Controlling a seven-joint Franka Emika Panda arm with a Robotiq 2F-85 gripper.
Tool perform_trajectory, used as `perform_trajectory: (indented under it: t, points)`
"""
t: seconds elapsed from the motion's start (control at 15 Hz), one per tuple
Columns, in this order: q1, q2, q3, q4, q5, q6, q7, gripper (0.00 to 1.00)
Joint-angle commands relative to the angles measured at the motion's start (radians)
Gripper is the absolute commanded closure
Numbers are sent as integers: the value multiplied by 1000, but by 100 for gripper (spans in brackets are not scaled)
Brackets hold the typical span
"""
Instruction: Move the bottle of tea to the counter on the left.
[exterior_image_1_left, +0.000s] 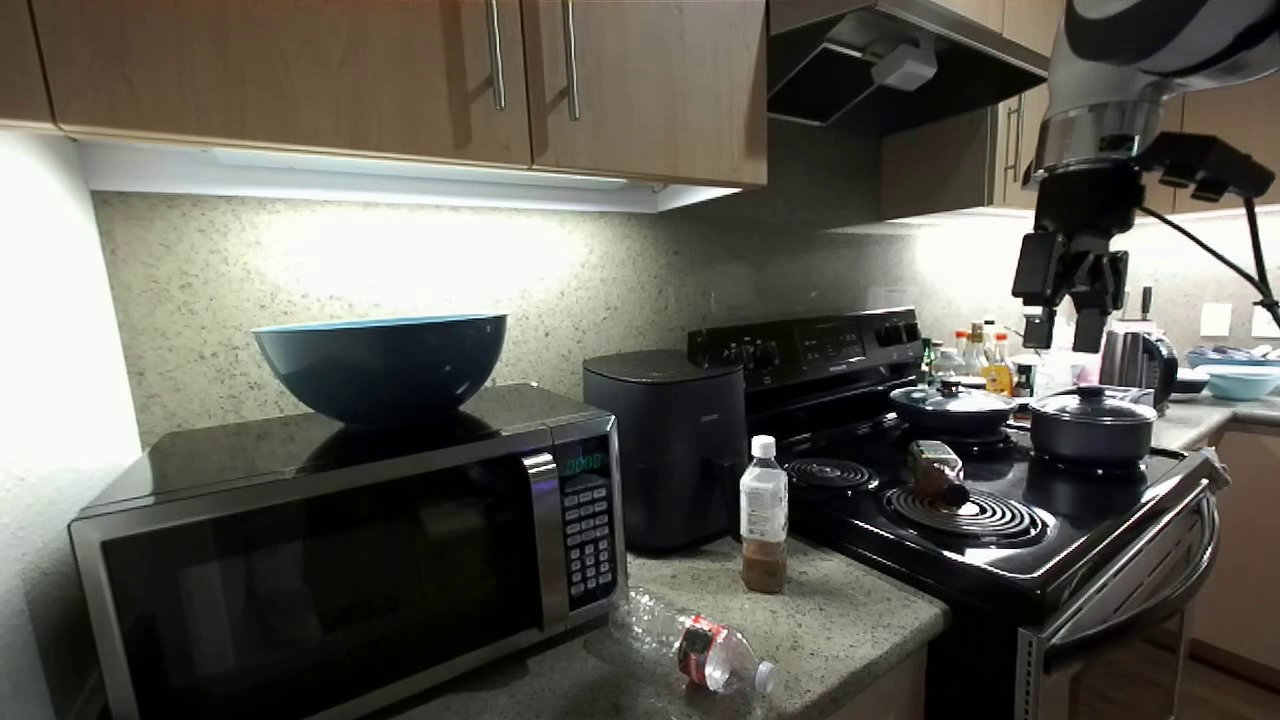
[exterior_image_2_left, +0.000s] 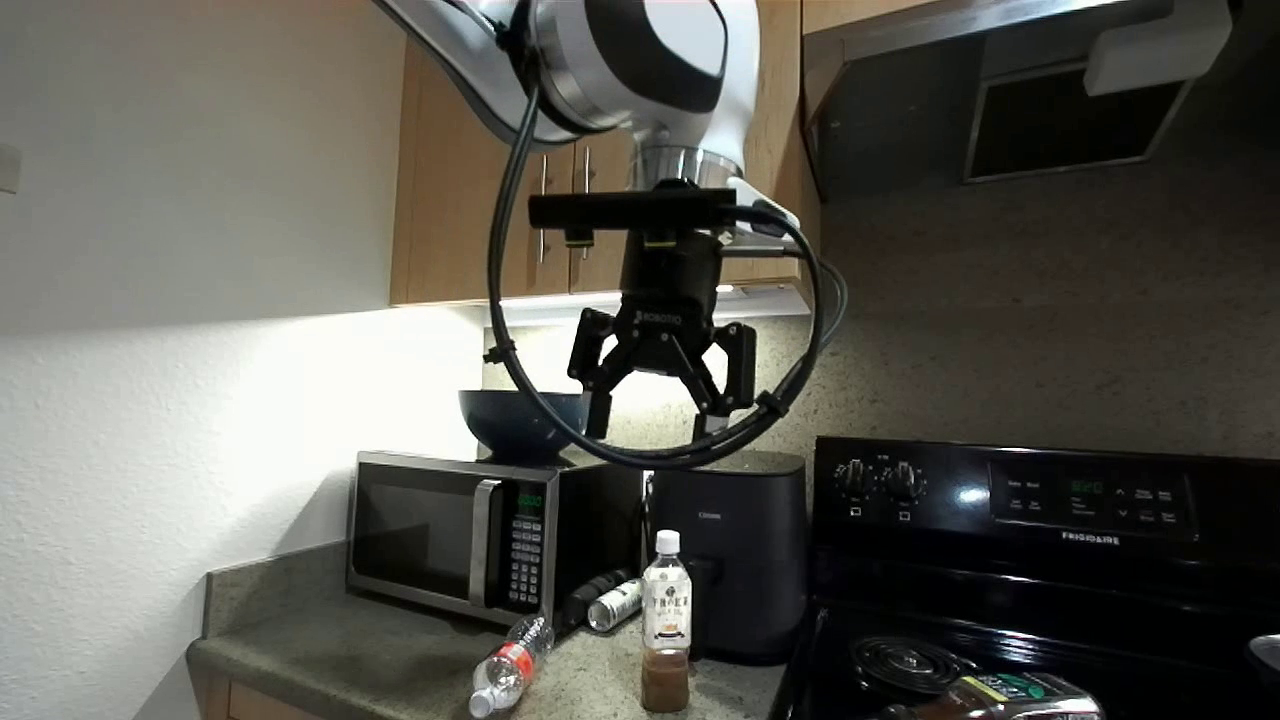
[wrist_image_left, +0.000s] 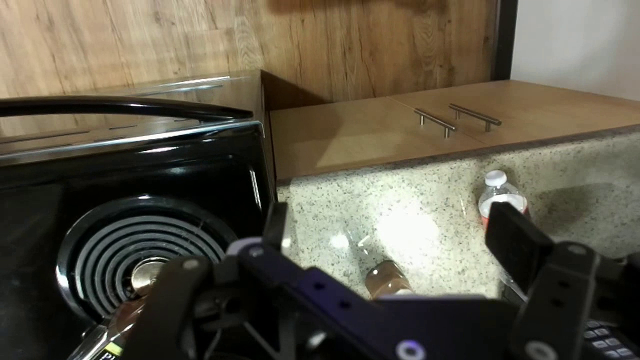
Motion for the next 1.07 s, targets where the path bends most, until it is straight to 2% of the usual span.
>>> perform_trajectory:
  t: [0.0, 0.53, 1.0]
  points:
    - [-22, 35, 17, 17, 11, -2, -10, 0]
    - [-16, 109, 12, 64, 18, -3, -27, 0]
    - [-30, 368, -26, 236, 30, -25, -28, 0]
